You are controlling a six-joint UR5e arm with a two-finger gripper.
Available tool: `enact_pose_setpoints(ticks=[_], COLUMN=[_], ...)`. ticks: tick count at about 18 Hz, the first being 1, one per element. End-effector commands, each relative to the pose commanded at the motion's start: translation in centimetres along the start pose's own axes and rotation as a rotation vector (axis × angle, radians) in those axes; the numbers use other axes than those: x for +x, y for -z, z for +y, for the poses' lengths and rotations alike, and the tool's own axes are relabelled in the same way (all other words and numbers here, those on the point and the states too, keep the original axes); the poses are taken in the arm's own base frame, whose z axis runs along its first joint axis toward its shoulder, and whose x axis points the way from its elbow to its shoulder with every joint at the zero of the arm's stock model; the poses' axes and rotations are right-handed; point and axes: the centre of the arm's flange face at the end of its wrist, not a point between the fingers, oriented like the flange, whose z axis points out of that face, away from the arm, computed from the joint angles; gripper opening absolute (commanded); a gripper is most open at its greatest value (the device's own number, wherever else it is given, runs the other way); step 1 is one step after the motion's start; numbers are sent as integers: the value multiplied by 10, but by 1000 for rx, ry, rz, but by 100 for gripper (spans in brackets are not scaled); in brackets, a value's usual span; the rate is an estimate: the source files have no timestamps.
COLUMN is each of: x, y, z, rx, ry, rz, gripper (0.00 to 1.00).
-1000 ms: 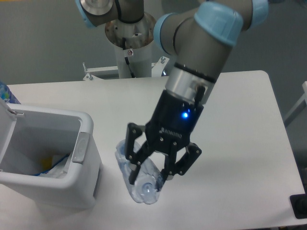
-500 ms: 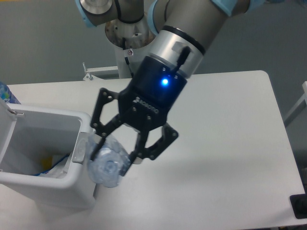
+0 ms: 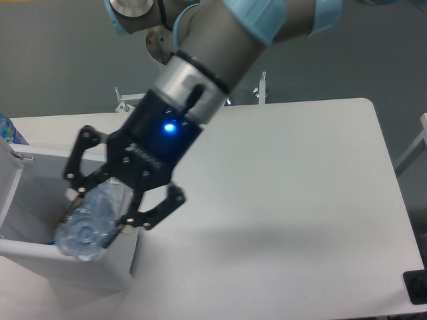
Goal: Place the trash in the trash can
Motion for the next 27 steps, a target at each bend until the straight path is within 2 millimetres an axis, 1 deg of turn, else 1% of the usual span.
enact_pose_setpoints(ticks=[1, 4, 6, 9, 10, 11, 13, 16, 18, 20, 21, 22, 24, 25, 27], x=[-1, 0, 1, 7, 6, 2, -18, -48, -72, -93, -106, -124, -148, -160, -177], y=[-4, -9, -8, -4, 2, 9, 26, 57, 77, 89, 94, 98, 105, 111, 116], z=[5, 13, 17, 24, 26, 28, 28, 23, 24, 29, 36, 47, 67, 76, 92], rx=[4, -1, -4, -10, -8, -3, 10, 41, 48, 24, -3, -37, -100, -124, -172], ry=[-13, -41, -58, -65, -71, -73, -60, -37, -38, -75, -86, -87, -88, -78, -89], rz=[0, 0, 1, 1, -5, -15, -47, -98, -162, -257, -317, -374, -469, -509, -538], gripper=[62, 76, 92, 95, 95, 96, 99, 99, 99, 100, 100, 100, 100, 100, 100])
